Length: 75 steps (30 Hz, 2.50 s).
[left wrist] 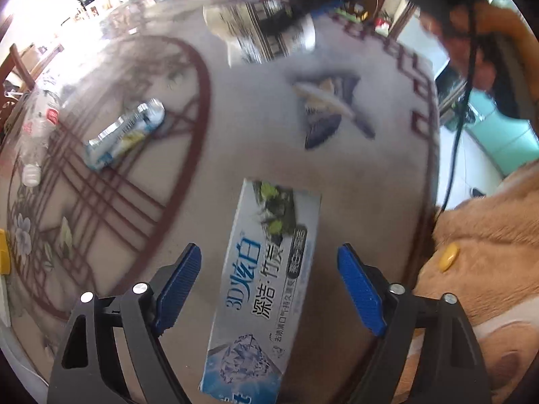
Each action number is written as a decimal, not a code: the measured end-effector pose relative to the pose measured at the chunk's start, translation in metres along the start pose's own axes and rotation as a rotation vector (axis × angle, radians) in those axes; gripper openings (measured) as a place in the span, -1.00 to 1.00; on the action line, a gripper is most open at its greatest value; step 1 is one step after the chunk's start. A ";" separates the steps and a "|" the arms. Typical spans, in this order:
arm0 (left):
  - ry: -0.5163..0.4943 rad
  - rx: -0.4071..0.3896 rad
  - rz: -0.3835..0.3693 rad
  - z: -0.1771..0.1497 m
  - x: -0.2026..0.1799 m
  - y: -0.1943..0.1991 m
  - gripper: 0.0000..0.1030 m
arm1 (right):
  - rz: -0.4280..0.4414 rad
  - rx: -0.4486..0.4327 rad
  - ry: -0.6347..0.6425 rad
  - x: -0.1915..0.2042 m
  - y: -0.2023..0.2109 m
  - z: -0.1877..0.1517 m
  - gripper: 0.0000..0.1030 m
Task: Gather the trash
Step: 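Grasp the white paper cup with the right tool while the left tool grasps the toothpaste box, then carry the paper cup and toothpaste box over to the red bin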
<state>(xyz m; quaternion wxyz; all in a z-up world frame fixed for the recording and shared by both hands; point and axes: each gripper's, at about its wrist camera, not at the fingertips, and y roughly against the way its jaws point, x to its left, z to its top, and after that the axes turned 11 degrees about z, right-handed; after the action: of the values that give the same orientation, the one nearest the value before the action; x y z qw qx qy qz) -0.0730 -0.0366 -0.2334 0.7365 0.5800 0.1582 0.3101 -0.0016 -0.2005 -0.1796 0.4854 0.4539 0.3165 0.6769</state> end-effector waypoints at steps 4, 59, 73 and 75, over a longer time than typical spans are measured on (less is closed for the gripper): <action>0.068 -0.001 -0.027 0.000 0.004 -0.006 -0.06 | 0.001 0.012 -0.007 0.000 -0.005 0.001 -0.08; 0.842 -0.410 0.403 0.272 -0.015 0.097 -0.06 | 0.086 -0.322 0.042 -0.190 0.159 0.086 -0.08; 0.776 -0.391 0.416 0.307 -0.038 0.088 -0.05 | 0.057 -0.325 0.006 -0.237 0.162 0.089 -0.08; 0.770 -0.382 0.418 0.310 -0.040 0.085 -0.05 | 0.051 -0.319 -0.008 -0.244 0.160 0.089 -0.08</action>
<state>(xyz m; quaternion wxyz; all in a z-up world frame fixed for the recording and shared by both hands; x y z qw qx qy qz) 0.0574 -0.2856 -0.0716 0.6397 0.2964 0.2397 0.6674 0.0500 -0.4844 -0.0808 0.5350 0.3816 0.1914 0.7291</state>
